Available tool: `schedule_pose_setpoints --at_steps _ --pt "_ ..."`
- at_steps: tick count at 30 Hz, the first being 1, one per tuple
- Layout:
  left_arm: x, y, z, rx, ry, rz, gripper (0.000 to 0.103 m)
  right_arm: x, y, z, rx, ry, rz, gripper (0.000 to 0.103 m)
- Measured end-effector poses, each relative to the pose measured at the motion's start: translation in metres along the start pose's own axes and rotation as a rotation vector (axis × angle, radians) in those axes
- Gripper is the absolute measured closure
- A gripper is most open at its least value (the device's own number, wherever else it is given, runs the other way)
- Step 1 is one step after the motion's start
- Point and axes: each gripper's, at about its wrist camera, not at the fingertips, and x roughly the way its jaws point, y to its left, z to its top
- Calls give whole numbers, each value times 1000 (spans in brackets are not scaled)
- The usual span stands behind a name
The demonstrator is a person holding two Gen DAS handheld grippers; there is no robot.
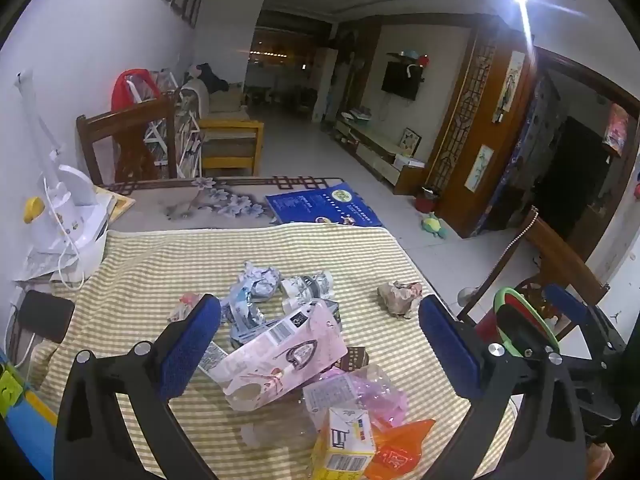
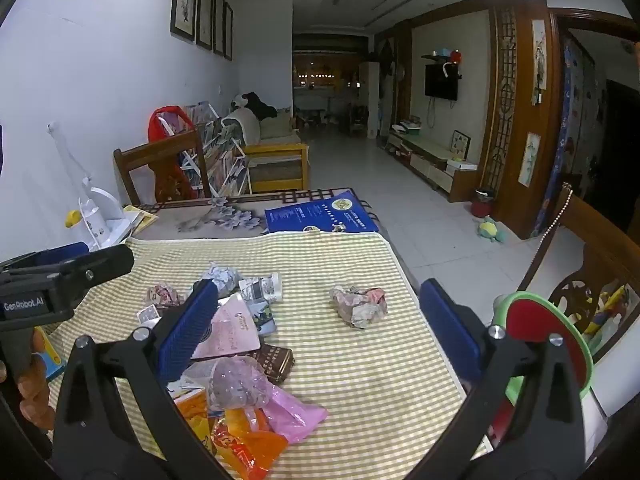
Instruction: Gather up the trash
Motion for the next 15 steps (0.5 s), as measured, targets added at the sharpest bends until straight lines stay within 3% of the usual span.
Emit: schedule_pose_setpoints --at_steps 6,15 --pt "9 15 1 -27 51 8 8 2 -1 -1 -10 20 -7 4" --pt "11 11 -5 -15 44 30 8 9 3 -4 16 36 2 4"
